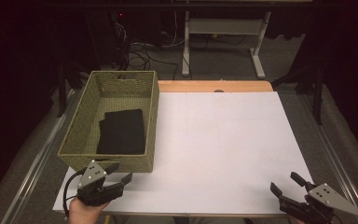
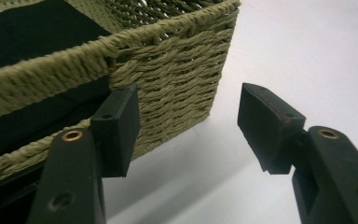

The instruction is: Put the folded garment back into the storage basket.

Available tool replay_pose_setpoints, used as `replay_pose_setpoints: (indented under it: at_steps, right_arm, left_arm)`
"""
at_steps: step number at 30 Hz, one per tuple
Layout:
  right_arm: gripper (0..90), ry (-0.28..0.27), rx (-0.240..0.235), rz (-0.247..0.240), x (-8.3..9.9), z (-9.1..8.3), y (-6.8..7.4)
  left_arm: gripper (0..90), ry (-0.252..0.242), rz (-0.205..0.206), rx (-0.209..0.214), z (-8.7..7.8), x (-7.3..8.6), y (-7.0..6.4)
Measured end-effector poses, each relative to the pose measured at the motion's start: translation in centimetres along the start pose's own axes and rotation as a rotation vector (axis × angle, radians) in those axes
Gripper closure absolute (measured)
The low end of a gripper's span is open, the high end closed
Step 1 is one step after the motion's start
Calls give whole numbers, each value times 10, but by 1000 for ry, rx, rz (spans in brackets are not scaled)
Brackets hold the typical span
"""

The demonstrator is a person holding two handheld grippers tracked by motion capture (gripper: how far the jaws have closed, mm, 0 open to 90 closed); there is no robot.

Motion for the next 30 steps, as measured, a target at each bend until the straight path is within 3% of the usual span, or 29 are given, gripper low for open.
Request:
replay_pose_setpoints:
  at_steps: [30]
  right_arm:
    - [214,-1,-3,-6,0,-5,2]
  left_arm:
    - [366,-46,-95,-94,-13,18,36]
Point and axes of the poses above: each handheld gripper's, and its own axes: z roughly forward along the jaws, x roughly out of its underside, y roughly to its left, the point moved 6 cm from there along z, roughly forward along the jaws, and after that the axes turned 10 degrees about -x, right-handed, at the moved point
